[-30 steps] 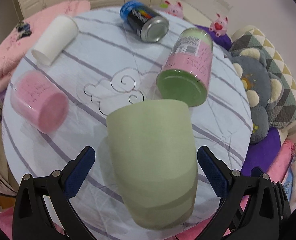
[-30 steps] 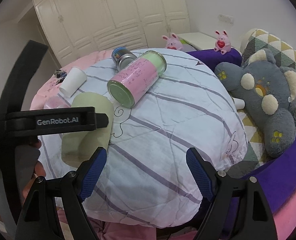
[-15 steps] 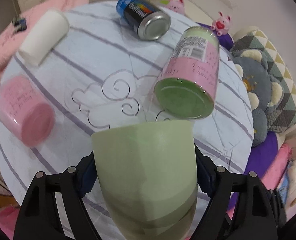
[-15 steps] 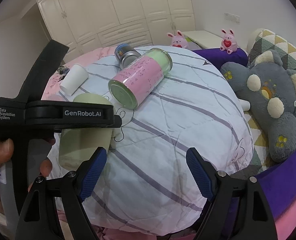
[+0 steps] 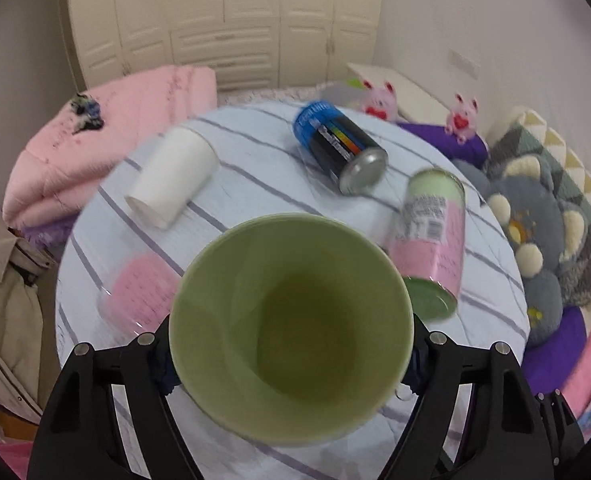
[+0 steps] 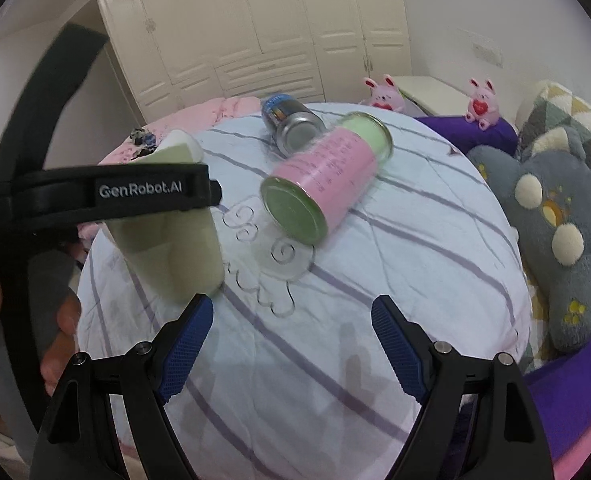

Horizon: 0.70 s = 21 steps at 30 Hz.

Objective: Flip cup upright
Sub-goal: 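Turn the pale green cup upright and lower it onto the table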

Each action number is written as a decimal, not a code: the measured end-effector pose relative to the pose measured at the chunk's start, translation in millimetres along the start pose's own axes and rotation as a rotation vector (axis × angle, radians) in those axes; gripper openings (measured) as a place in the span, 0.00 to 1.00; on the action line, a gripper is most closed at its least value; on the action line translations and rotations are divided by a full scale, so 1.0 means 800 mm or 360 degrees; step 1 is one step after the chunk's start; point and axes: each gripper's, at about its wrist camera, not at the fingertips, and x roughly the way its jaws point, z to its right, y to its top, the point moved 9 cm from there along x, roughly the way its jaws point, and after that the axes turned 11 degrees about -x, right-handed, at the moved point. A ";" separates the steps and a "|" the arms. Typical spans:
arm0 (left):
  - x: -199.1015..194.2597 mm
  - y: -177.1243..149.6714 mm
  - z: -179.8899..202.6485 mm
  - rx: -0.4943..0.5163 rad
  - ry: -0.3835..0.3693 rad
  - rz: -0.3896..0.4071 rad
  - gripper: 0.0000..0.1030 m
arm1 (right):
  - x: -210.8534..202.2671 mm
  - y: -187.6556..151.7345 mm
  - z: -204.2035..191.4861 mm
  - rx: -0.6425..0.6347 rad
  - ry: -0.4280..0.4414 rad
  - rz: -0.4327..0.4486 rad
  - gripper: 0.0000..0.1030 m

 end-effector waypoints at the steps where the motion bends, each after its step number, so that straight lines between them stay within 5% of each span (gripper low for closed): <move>1: 0.002 0.001 0.001 0.0003 0.0010 0.0011 0.78 | 0.003 0.003 -0.004 -0.0014 0.0002 -0.0001 0.80; 14: 0.002 -0.010 -0.004 0.0053 -0.0008 0.0004 0.80 | 0.024 0.004 -0.026 -0.0046 0.0010 -0.0054 0.81; 21: -0.004 -0.007 -0.008 0.0103 0.0033 0.0023 1.00 | 0.020 0.013 -0.031 -0.0053 -0.0003 -0.0037 0.81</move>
